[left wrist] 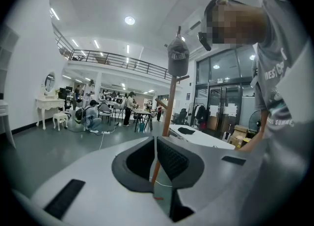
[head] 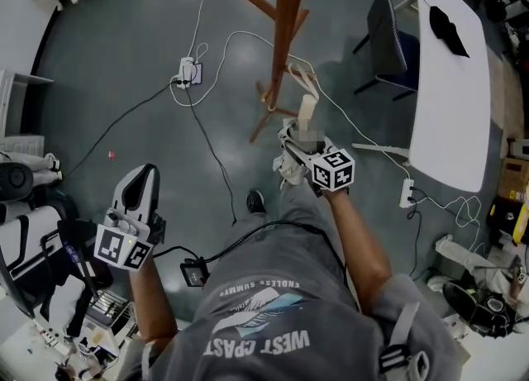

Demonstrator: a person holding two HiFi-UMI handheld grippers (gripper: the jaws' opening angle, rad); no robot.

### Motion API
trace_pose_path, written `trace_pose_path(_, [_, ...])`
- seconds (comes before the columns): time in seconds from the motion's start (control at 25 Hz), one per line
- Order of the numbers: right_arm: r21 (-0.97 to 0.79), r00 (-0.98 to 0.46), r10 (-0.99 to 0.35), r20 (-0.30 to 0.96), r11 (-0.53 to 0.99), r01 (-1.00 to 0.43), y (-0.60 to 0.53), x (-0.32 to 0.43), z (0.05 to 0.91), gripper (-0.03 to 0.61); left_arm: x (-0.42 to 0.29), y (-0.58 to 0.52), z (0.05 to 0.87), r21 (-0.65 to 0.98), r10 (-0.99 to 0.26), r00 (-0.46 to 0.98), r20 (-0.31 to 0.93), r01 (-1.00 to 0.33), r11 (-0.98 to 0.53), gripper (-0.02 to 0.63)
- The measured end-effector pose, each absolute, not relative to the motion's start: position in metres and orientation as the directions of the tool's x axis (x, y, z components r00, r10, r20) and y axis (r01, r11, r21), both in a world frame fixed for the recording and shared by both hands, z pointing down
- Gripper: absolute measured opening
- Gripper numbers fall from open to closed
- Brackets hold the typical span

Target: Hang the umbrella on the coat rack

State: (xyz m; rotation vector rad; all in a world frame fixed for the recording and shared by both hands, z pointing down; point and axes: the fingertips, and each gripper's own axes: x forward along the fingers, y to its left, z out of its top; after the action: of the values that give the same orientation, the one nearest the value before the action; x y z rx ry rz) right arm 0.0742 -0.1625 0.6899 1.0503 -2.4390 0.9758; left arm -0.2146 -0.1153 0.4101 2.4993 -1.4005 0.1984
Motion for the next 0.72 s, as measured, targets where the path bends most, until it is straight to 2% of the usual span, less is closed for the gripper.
trace_pose_path(0.72, [-0.381,-0.616,-0.609,0.500,0.484,-0.787,-0.203,0.111,0.663,0.281,-0.211,-0.123,0.415,0.181,-0.796,0.550,0.254,-0.835,-0.519,0.031])
